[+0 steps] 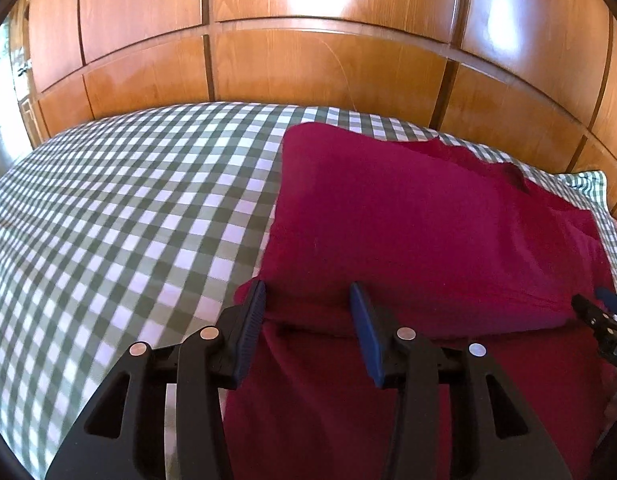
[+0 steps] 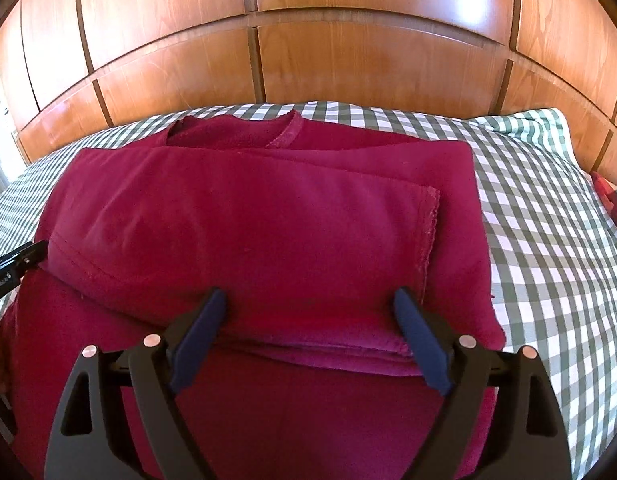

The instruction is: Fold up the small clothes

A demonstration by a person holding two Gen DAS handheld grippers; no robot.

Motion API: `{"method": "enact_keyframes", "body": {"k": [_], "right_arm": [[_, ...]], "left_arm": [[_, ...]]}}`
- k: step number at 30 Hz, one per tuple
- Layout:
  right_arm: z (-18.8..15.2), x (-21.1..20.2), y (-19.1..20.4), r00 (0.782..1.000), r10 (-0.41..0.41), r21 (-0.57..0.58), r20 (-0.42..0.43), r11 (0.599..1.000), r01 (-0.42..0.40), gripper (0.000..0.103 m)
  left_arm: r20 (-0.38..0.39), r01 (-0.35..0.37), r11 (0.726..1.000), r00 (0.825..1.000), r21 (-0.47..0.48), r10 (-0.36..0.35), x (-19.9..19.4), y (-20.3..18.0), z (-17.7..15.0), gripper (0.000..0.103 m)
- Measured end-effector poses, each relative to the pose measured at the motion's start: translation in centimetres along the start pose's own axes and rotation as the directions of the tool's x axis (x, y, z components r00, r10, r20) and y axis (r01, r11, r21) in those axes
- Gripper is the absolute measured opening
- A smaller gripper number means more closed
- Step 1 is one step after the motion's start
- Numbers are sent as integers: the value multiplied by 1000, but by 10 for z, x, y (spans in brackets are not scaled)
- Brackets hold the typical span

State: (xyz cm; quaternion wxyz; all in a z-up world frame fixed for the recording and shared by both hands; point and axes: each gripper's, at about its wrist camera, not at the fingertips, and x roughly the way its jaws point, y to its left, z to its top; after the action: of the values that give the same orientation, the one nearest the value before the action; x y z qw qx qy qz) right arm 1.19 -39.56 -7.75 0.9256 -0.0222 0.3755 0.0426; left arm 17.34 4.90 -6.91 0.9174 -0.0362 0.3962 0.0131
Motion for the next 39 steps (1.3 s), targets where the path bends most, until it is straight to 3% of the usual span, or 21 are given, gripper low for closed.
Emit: {"method": "enact_keyframes", "body": {"k": [2, 6, 12, 17, 20, 22, 25, 28, 30, 32, 33, 36, 39], "right_arm": [[-2, -11, -4, 1000, 6, 16, -5, 1000, -6, 92], [-21, -37, -20, 999, 28, 47, -17, 999, -27, 94], [-76, -69, -59, 994, 19, 108, -106, 994, -7, 94], [-129, -108, -85, 984, 85, 176, -158, 983, -56, 91], [-152, -132, -83, 977, 111, 166, -181, 983, -81, 82], [-165, -147, -81, 971, 132, 161, -201, 982, -100, 70], [-183, -162, -77, 958, 168, 160, -233, 978, -132, 49], [-204, -170, -67, 931, 221, 161, -292, 971, -180, 35], [-214, -170, -58, 917, 241, 146, -318, 968, -204, 28], [-217, -170, -55, 913, 260, 163, -315, 962, -218, 16], [-215, -170, -56, 909, 282, 189, -308, 954, -232, 11], [-199, -179, -59, 894, 368, 228, -256, 921, -314, 9], [-164, -198, -67, 878, 462, 266, -125, 868, -419, 9]], "left_arm": [[4, 2, 1000, 1000, 3, -2, -14, 4, -5, 51], [4, 26, 1000, 1000, -3, -26, -42, 17, -30, 51], [-36, 67, 998, 997, -14, -67, -75, 29, -79, 51], [-92, 136, 991, 986, -12, -136, -103, 42, -121, 51], [-107, 159, 987, 982, 0, -158, -120, 41, -143, 51], [-114, 169, 986, 979, 8, -167, -129, 40, -153, 51], [-139, 192, 981, 972, 15, -188, -140, 38, -166, 42], [-161, 207, 978, 967, 26, -200, -148, 35, -177, 29], [-178, 217, 975, 962, 44, -206, -151, 33, -180, 15], [-188, 234, 970, 957, 60, -220, -156, 32, -181, 11], [-191, 252, 966, 952, 51, -238, -158, 34, -181, 10], [-177, 315, 949, 933, -11, -312, -166, 43, -172, 9], [-126, 435, 891, 884, -129, -449, -175, 59, -154, 9]]}}
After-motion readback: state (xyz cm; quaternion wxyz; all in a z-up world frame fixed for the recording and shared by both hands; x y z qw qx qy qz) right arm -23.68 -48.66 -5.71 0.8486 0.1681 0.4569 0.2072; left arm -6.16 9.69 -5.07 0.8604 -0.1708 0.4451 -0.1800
